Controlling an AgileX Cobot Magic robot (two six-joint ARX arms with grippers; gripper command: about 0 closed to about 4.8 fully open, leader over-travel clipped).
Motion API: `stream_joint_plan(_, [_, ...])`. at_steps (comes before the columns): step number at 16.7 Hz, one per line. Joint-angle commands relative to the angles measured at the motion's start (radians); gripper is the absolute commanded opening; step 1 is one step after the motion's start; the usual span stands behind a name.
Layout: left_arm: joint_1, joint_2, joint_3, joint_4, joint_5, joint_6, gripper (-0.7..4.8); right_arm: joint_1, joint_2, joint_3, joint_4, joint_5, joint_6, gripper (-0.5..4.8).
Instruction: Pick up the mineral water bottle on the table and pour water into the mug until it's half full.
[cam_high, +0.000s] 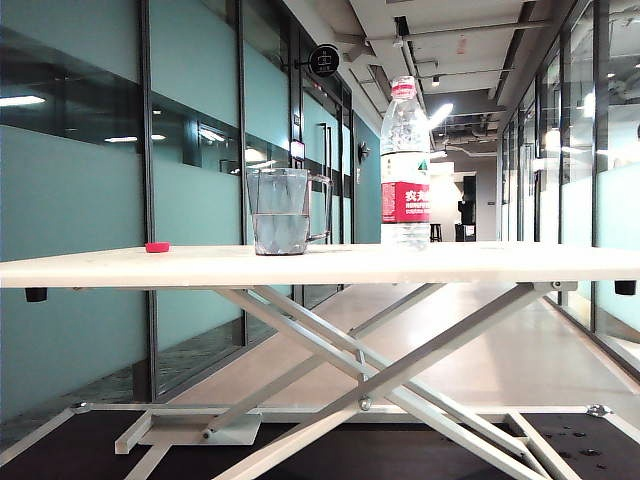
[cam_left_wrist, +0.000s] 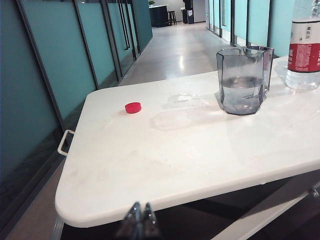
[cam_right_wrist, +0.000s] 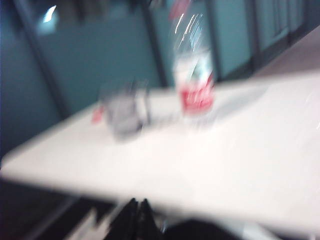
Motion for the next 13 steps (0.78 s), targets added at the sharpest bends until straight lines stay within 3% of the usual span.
stream_joint_plan(1, [-0.002, 0.001, 0.002, 0.01, 0.013, -0.007, -0.05, 0.0, 0.04, 0.051, 0.015, 0.008, -0.007, -0.09])
stream_joint_plan(2, [-0.001, 0.001, 0.002, 0.009, 0.039, -0.007, -0.05, -0.001, 0.08, 0.073, 0.016, -0.004, -0.02, 0.0])
stream_joint_plan(4, [-0.001, 0.001, 0.002, 0.008, 0.05, -0.011, -0.05, 0.0, 0.242, 0.137, 0.086, -0.005, -0.058, 1.61])
stream_joint_plan(6, [-0.001, 0.001, 0.002, 0.002, 0.05, -0.011, -0.05, 0.0, 0.419, 0.198, 0.201, -0.036, -0.072, 1.96])
stream_joint_plan(8, [-0.001, 0.0, 0.002, -0.005, 0.05, -0.022, -0.05, 0.013, 0.604, 0.267, 0.272, -0.056, -0.113, 3.31])
stream_joint_plan(9, [-0.001, 0.0, 0.002, -0.014, 0.05, -0.022, -0.05, 0.027, 0.738, 0.322, 0.316, -0.059, -0.119, 4.36])
stream_joint_plan(10, [-0.001, 0.0, 0.002, -0.02, 0.05, -0.022, -0.05, 0.045, 0.841, 0.369, 0.351, -0.068, -0.137, 4.79])
stream_joint_plan(13, [-0.002, 0.0, 0.002, -0.031, 0.072, -0.025, -0.05, 0.076, 1.091, 0.496, 0.422, -0.075, -0.194, 4.79])
